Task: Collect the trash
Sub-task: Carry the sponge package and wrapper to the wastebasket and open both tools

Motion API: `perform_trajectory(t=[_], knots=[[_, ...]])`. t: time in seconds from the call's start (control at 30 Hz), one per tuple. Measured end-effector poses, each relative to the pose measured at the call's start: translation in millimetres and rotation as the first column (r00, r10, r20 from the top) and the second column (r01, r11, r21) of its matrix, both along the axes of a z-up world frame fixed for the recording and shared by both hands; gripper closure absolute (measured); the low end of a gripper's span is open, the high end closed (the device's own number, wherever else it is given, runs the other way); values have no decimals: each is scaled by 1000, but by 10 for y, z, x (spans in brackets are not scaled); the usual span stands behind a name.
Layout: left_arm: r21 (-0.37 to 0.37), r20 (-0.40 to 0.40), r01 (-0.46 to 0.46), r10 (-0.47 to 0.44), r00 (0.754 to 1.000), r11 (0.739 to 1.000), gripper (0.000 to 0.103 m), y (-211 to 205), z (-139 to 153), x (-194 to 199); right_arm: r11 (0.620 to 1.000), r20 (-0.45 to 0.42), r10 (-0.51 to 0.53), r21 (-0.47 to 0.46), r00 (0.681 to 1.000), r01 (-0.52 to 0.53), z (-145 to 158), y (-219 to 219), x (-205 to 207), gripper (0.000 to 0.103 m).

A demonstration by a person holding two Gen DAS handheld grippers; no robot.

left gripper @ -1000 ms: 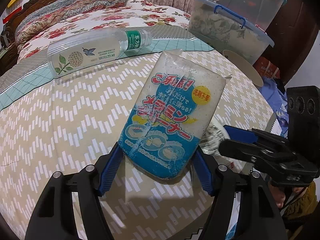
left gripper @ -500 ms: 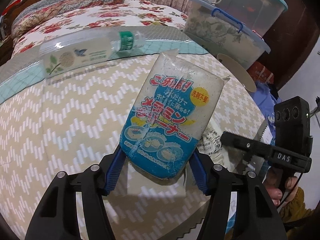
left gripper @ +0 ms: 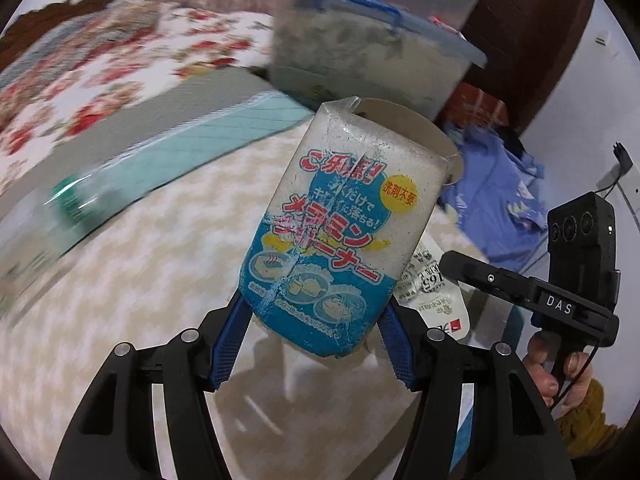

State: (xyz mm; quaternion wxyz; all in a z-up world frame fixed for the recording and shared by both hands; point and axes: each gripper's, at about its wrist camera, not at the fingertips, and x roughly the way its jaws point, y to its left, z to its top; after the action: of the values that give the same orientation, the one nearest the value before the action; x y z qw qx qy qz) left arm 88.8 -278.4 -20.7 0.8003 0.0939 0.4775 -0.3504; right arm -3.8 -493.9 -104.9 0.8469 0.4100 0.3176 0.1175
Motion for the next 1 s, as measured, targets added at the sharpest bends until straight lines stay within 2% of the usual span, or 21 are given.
perform_trajectory(t=[0.17,0.37,0.43,0.57,0.67,0.73,0.8,0.83,0.93,0.97,1.0], knots=[[17,-62,62,-61,996,998,45,-733,-165,273,995,6,-99,6,995,99,36,-428,57,95],[49,-50,126,-124,991,991,45,-1571,-247,497,985,-15,-174,-19,985,174,54,-987,336,95],[51,-36,133,-131,991,990,44,-1798,-244,597,977,-33,-209,-49,977,208,43,-1191,465,95],[98,-18,122,-121,992,988,44,-2223,-358,833,971,-63,-239,-42,969,237,-36,-1533,787,95],[137,-6,82,-82,997,987,41,-2451,-469,1051,966,-88,-253,-76,963,247,-75,-1655,1014,95],[142,-10,57,-56,998,988,37,-2509,-488,1158,963,-110,-266,-66,958,260,-88,-1749,1093,92],[135,-28,52,-49,998,989,20,-2524,-468,1215,963,-102,-267,-46,958,264,-70,-1810,1093,92],[129,-27,53,-50,998,990,16,-2498,-453,1225,961,-95,-274,-58,957,270,-49,-1823,1100,92],[111,23,42,-45,999,993,14,-2409,-343,1202,954,-75,-293,-79,953,288,-2,-1881,1044,92],[97,32,44,-47,998,994,14,-2381,-290,1186,953,-62,-301,-70,952,296,19,-1890,999,89],[86,38,46,-49,998,995,14,-2354,-242,1177,949,-50,-313,-65,948,309,43,-1891,952,73]])
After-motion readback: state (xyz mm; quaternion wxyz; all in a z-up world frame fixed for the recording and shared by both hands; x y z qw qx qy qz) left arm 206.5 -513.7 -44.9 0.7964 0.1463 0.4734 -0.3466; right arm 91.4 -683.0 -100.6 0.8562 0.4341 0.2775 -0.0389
